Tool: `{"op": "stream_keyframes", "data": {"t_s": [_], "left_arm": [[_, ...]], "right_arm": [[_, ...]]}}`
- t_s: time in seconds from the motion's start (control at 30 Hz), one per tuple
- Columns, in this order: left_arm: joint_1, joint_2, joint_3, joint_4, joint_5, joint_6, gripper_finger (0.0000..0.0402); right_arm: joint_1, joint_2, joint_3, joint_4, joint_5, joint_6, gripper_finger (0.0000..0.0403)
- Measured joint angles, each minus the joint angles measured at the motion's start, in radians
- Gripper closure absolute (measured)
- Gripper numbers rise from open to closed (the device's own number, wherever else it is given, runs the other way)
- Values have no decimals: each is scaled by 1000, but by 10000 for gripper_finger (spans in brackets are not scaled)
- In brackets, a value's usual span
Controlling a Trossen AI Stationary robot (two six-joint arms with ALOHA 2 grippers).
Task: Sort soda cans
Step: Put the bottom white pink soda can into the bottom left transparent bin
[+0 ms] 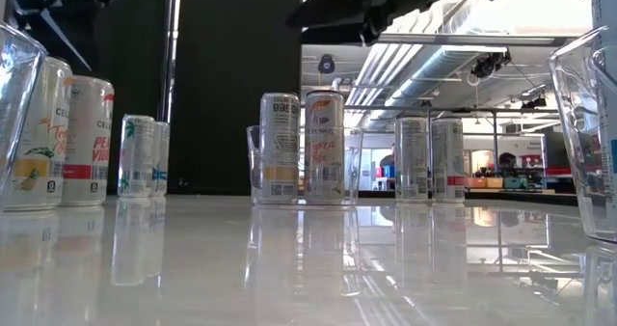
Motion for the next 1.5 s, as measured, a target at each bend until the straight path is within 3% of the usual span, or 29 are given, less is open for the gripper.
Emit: {"op": "stream_keyframes", "data": {"t_s": [0.27,1.07,1.4,1.5], "left_arm": [[0,0,-14,152,0,68,75],[0,49,-121,201,27,100,78],[0,49,-121,202,44,142,153],[0,49,-114,201,50,174,155]], "right_arm": [[-11,0,0,9,1,0,100],[-55,1,0,17,-29,11,100],[-55,1,0,17,-29,11,100],[-55,1,0,17,-29,11,100]]}}
